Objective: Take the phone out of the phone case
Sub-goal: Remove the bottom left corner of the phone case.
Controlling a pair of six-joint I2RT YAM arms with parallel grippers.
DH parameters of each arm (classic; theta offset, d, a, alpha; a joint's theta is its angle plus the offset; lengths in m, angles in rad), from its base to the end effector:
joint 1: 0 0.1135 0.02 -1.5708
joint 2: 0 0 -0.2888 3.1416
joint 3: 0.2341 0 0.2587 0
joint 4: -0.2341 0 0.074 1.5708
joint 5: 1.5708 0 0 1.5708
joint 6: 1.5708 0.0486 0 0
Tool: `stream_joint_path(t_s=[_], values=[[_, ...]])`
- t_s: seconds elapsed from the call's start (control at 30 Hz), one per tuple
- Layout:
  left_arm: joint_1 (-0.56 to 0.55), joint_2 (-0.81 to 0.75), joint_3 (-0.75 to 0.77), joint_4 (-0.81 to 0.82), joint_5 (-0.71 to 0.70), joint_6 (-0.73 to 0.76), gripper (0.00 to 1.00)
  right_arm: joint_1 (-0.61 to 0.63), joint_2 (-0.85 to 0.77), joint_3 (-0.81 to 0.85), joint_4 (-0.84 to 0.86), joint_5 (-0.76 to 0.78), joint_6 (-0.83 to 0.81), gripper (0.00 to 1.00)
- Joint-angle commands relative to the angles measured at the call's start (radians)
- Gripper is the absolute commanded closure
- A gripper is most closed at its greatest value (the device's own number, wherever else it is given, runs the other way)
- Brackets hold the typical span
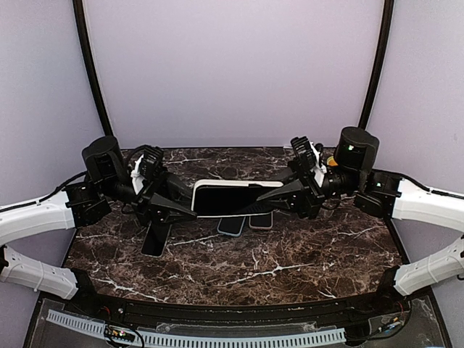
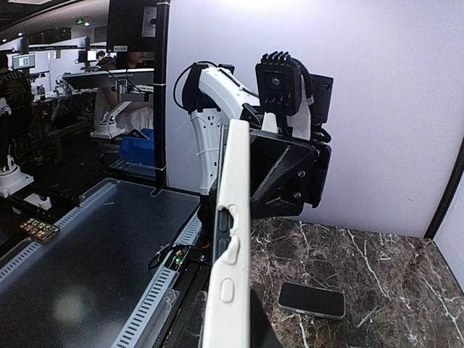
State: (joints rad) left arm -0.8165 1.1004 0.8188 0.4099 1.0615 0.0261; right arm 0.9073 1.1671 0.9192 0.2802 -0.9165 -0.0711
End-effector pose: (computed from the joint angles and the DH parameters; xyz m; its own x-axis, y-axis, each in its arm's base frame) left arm 0.1364 -0.2072 0.3711 0.1123 -0.1010 -0.9885 0.9457 -0.2946 0.1376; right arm 0.1351 0.2355 0.3789 0.0886 0.0431 -0.9951 -0.9641 -0.2475 -0.0966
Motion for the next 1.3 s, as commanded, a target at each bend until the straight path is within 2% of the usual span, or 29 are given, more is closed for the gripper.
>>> stream_joint_path(t_s=[0.0, 0.27, 0.47, 0.67, 1.07, 1.27], values=[[-0.004, -0.01, 0.035, 0.015, 0.005, 0.017, 0.67, 0.003, 0.006, 0.052, 0.007, -0.035, -0.032, 1.0], [-0.005, 0.011, 0.049, -0.029, 0.053, 0.043, 0.73, 0.004, 0.009, 0.044, 0.049, -0.101, -0.005, 1.0], [-0.005, 0.019, 0.054, -0.072, 0.084, 0.077, 0.79, 0.008, 0.019, 0.01, 0.157, -0.203, 0.064, 1.0], [-0.006, 0.044, 0.085, -0.143, 0.104, 0.116, 0.84, 0.026, 0.023, 0.008, 0.147, -0.285, 0.059, 1.0], [-0.003, 0.136, 0.217, -0.389, 0.119, 0.32, 0.86, 0.064, 0.047, 0.027, 0.101, -0.371, 0.032, 1.0], [0.027, 0.159, 0.235, -0.431, 0.17, 0.364, 0.87, 0.092, 0.082, 0.042, 0.079, -0.396, 0.023, 1.0]])
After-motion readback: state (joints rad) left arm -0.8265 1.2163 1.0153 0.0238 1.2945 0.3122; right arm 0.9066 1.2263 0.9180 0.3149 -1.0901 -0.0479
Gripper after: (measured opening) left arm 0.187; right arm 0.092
